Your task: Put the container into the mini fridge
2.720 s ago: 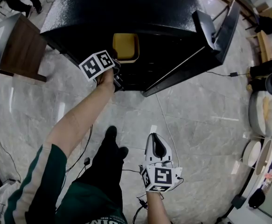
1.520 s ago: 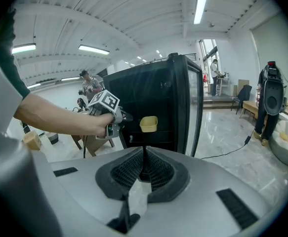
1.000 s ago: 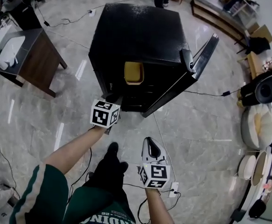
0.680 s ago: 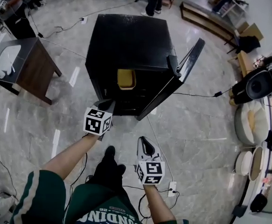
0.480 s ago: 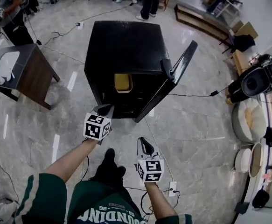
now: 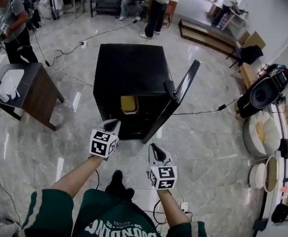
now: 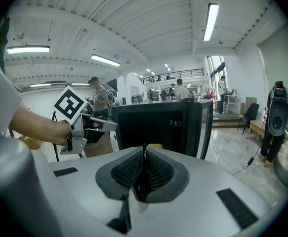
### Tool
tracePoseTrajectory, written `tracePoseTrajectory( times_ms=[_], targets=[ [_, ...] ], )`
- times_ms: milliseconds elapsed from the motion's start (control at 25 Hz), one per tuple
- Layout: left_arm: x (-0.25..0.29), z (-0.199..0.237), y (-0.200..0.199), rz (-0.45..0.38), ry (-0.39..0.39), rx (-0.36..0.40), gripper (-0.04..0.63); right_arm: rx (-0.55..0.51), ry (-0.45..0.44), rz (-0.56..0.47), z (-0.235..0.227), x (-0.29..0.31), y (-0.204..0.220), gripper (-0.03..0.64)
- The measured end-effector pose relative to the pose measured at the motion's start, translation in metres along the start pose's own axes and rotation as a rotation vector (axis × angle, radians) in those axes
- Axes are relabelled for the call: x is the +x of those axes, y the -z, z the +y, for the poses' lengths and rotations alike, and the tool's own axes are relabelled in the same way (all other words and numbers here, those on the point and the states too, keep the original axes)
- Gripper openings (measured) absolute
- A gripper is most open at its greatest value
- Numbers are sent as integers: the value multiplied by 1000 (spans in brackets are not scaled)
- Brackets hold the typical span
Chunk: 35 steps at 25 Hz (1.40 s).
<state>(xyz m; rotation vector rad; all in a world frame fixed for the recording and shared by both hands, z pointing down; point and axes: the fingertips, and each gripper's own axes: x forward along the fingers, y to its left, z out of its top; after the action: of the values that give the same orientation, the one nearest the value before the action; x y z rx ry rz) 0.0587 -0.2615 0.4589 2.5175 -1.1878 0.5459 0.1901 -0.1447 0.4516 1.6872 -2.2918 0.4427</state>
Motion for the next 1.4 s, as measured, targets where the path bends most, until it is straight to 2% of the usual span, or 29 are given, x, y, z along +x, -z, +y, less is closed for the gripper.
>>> tracePoseTrajectory(
  times_ms=[200, 440, 720, 920, 1400],
  targets=[
    [-10, -15, -25, -48, 26, 41, 14, -34, 1, -54, -6, 2, -36, 37],
    [-25, -28, -50, -114, 57, 127, 14, -43, 7, -120, -9, 2, -68, 37],
    [-45, -32, -72, -196, 104, 161, 14, -75, 6, -198, -1, -4, -98, 37],
    [-48, -28, -68, -205, 116, 169, 14, -81, 14, -218, 5, -4, -100, 37],
    [-45, -22, -60, -188, 117, 152, 14, -52, -30, -177, 22, 5, -85, 35]
  ],
)
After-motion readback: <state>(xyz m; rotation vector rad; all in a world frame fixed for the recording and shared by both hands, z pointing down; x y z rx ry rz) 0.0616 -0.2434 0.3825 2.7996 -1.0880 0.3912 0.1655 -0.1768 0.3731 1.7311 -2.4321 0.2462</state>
